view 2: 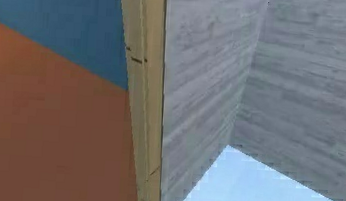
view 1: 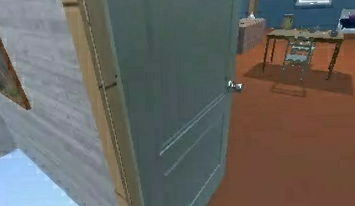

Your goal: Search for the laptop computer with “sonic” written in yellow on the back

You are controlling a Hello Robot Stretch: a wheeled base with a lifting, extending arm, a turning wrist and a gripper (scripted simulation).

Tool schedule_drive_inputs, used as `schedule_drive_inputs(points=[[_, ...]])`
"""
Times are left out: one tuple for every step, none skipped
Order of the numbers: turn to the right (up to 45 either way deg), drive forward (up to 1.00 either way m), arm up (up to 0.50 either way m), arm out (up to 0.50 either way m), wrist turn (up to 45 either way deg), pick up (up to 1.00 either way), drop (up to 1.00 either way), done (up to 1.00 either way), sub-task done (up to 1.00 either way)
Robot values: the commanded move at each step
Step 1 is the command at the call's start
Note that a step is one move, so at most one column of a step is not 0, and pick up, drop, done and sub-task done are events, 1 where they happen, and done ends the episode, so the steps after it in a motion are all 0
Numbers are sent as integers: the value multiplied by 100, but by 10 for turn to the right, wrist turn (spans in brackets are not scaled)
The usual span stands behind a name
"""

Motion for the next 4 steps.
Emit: schedule_drive_inputs(points=[[330, 0, 0, 0, 0, 0, 0, 0, 0], [0, 60, 0, 0, 0, 0, 0, 0, 0], [150, 0, 0, 0, 0, 0, 0, 0, 0], [30, 0, 0, 0, 0, 0, 0, 0, 0]])
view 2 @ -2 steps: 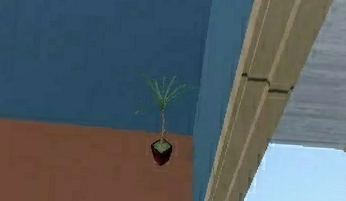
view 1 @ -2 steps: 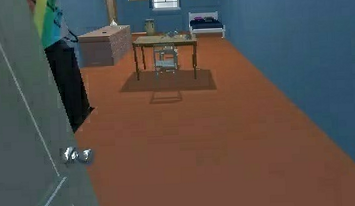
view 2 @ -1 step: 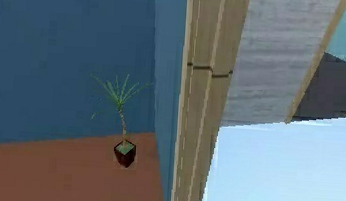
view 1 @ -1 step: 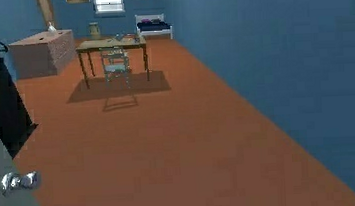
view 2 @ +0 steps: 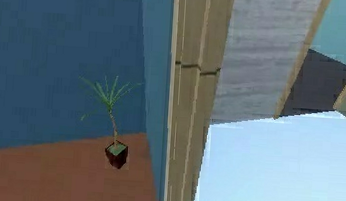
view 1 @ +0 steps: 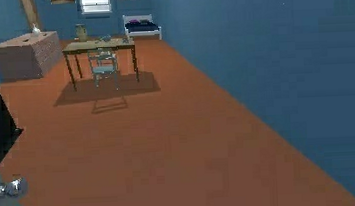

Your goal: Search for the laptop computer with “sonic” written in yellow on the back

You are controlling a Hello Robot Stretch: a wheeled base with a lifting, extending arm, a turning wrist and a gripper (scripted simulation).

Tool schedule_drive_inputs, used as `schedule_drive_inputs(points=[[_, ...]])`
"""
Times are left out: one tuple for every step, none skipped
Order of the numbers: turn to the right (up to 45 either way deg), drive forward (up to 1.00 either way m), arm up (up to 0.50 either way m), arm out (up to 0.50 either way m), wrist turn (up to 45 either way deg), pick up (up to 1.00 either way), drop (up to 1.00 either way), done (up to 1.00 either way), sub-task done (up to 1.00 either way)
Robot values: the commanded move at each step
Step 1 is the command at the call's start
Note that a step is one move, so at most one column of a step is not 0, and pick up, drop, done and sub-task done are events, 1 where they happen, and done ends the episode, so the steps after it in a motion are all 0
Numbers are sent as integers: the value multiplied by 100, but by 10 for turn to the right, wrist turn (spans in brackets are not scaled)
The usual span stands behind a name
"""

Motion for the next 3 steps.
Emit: schedule_drive_inputs(points=[[0, 100, 0, 0, 0, 0, 0, 0, 0], [0, 100, 0, 0, 0, 0, 0, 0, 0], [0, 100, 0, 0, 0, 0, 0, 0, 0]])
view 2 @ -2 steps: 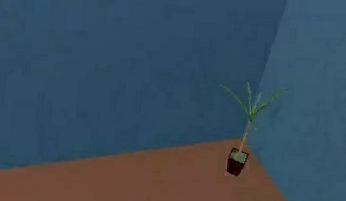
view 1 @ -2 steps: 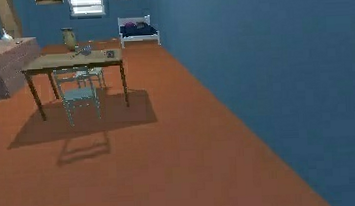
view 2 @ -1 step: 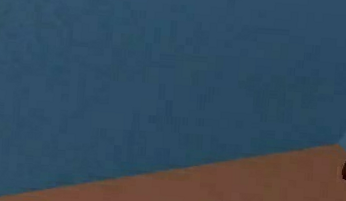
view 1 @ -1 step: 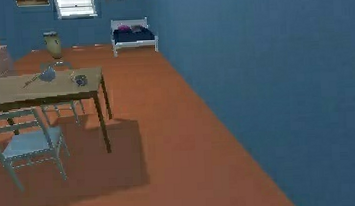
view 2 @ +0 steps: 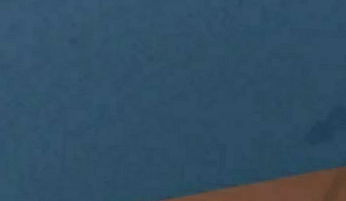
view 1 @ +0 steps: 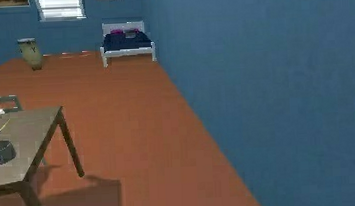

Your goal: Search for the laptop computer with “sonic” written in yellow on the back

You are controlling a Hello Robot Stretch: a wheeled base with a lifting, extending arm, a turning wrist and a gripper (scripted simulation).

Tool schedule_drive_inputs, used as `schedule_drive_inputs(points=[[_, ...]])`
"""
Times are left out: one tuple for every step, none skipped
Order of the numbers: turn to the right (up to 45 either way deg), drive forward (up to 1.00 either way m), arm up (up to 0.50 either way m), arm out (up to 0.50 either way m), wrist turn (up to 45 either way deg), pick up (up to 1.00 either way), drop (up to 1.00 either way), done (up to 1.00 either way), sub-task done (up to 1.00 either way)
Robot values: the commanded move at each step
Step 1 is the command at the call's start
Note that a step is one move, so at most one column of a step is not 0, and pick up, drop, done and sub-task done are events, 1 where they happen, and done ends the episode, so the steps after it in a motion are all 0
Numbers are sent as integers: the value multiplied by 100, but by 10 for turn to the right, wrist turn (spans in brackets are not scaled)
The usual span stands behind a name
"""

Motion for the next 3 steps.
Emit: schedule_drive_inputs(points=[[0, 55, 0, 0, 0, 0, 0, 0, 0], [-120, 0, 0, 0, 0, 0, 0, 0, 0], [0, 100, 0, 0, 0, 0, 0, 0, 0]])
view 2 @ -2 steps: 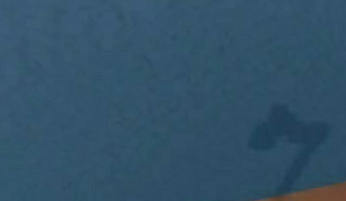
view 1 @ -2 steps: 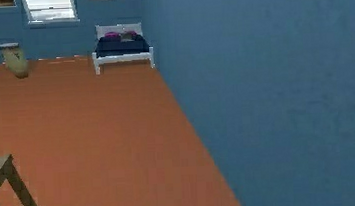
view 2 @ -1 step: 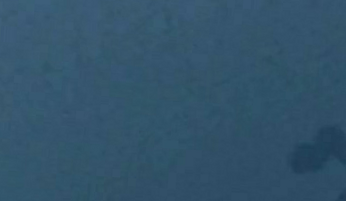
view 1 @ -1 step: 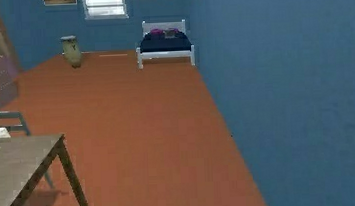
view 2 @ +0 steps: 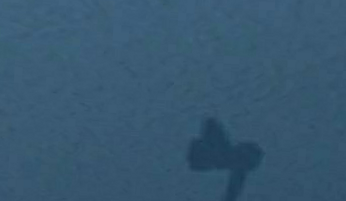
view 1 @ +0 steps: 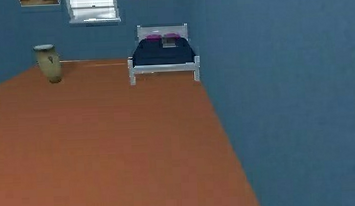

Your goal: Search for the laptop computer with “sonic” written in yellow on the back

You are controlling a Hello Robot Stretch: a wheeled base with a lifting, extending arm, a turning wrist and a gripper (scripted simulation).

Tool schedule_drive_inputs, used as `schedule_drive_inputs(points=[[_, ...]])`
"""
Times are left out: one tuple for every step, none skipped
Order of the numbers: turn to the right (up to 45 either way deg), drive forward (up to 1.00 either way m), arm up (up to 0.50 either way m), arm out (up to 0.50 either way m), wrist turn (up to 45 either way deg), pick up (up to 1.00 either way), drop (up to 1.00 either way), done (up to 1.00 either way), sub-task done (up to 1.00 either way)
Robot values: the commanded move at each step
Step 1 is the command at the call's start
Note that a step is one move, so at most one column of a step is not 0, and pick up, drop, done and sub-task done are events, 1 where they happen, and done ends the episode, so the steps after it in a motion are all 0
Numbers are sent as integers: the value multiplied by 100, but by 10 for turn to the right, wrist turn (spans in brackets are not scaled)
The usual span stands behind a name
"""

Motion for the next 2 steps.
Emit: schedule_drive_inputs(points=[[-60, 0, 0, 0, 0, 0, 0, 0, 0], [0, 50, 0, 0, 0, 0, 0, 0, 0]])
